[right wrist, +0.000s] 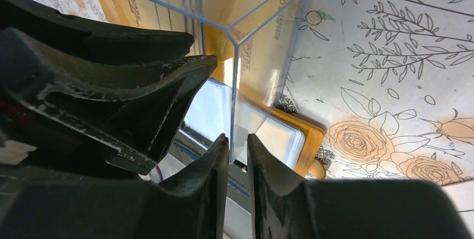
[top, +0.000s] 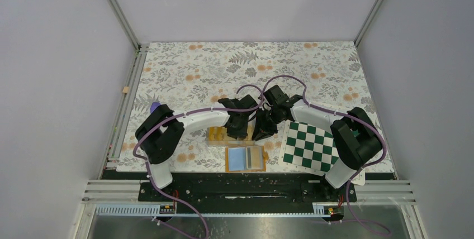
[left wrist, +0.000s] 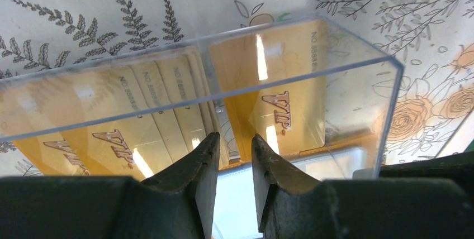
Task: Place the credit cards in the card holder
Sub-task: Pick up the credit card from the storage box.
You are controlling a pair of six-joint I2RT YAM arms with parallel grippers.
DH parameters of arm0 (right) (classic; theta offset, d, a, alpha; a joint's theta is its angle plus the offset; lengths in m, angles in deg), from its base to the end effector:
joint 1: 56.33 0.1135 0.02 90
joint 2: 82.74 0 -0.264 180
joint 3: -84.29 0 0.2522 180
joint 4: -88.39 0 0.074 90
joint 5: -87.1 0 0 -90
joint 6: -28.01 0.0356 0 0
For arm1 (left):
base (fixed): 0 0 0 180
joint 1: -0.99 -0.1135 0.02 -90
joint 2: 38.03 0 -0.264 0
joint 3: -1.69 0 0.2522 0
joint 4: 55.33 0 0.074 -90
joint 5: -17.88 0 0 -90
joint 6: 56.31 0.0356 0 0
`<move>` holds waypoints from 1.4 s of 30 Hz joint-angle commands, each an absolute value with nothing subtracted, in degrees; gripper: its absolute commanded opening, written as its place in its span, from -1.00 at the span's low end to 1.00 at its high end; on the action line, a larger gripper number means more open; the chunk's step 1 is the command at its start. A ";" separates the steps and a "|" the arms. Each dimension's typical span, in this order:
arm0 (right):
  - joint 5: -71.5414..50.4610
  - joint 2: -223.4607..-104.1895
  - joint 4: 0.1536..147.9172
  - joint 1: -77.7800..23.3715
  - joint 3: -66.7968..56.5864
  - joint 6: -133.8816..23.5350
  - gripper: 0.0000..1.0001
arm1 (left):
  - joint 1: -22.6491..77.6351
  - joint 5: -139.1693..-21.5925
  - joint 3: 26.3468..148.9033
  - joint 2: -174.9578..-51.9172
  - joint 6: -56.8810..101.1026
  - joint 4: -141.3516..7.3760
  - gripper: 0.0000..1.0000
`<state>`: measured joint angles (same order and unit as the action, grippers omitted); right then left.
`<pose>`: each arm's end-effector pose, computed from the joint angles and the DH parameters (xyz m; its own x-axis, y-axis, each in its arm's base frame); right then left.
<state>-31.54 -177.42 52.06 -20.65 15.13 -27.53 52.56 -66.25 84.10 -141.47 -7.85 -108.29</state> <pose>0.2490 0.1998 0.1752 -0.9841 -0.0953 -0.1499 -0.1683 0.7700 0.6154 0.2185 -0.2695 0.1746 -0.9523 0.1389 -0.2716 0.1740 0.9787 -0.1093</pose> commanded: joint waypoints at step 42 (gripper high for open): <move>-33.35 -178.20 51.72 -20.41 15.33 -29.33 -0.51 | 49.85 -72.38 76.52 -138.95 -12.46 -95.42 -0.23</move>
<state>-32.11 -177.53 52.33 -20.82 15.31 -28.16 49.92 -73.03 77.39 -138.26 -12.46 -96.16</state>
